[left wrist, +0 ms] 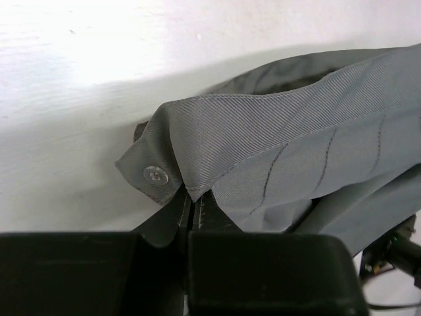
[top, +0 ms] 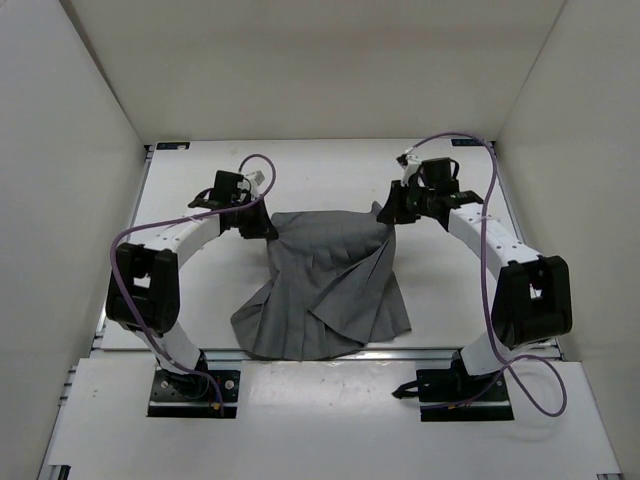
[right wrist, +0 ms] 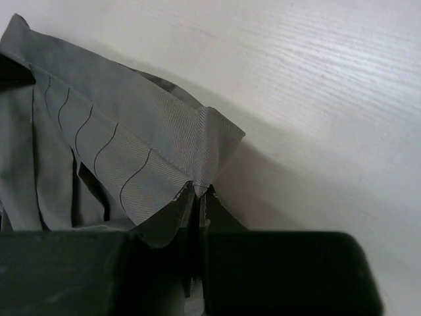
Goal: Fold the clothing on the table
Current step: Flatten the skirt out
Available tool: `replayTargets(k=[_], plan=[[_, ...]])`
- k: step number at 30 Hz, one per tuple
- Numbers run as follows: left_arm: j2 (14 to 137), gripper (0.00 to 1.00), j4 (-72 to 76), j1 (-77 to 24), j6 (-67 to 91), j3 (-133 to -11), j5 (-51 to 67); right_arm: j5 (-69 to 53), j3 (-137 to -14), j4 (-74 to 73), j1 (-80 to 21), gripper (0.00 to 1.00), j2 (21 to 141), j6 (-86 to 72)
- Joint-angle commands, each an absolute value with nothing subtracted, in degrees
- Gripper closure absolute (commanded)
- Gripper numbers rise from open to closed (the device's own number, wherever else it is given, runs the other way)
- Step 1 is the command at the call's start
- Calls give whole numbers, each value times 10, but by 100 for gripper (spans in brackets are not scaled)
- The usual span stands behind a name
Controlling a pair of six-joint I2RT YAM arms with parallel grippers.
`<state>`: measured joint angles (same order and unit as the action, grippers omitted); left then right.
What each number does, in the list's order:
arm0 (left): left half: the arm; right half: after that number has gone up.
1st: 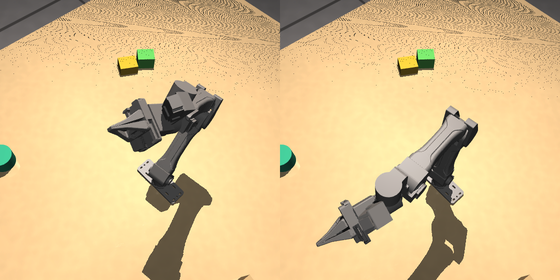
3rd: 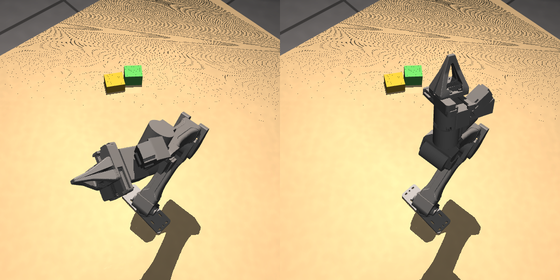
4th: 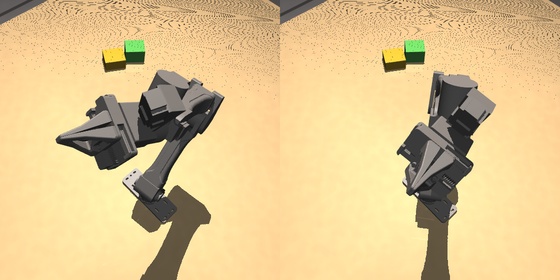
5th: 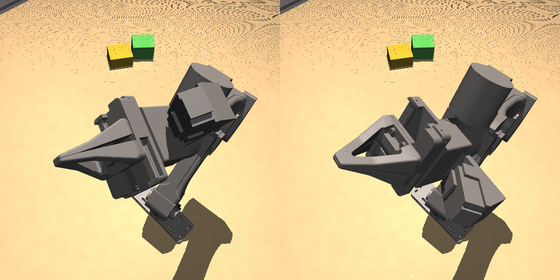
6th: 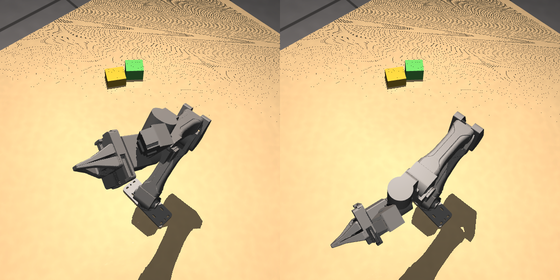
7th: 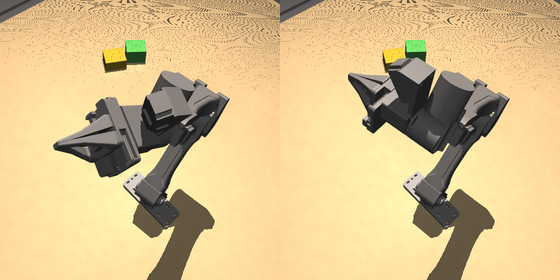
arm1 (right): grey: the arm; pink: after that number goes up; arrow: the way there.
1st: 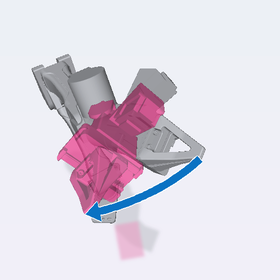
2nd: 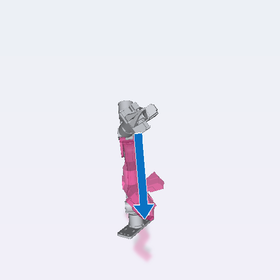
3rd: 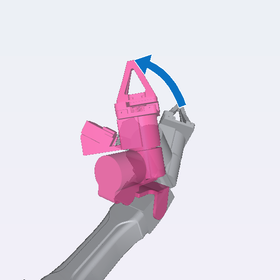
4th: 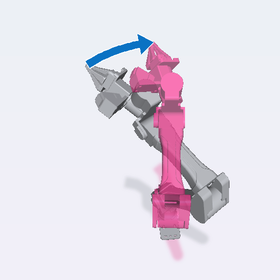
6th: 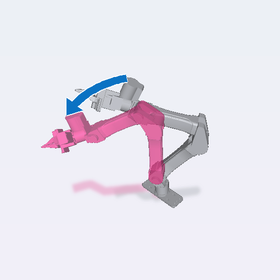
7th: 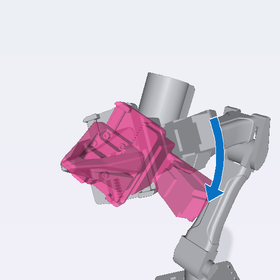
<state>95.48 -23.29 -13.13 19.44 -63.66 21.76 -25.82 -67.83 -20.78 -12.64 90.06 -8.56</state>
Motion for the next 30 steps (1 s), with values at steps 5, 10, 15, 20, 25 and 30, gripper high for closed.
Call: replayTargets(k=[5, 10, 15, 20, 25, 30], plan=[[1042, 100, -262, -101, 176, -756, 193, -241, -743, -174, -61, 100, 950, -56], [1149, 100, -330, -105, 186, -1048, 186, -230, -1032, -242, -49, 100, 1040, -13], [1102, 100, -342, -179, 107, -1280, 46, -221, -1194, -214, -51, 100, 993, -5], [893, 100, -194, -211, 53, -1044, -20, -167, -889, -56, -77, 100, 801, 22], [765, 100, -149, -186, 40, -753, 7, -228, -547, 6, -11, 99, 642, -41], [598, 100, -181, -230, 30, -521, 7, -213, -411, -92, -27, 99, 537, -28]])
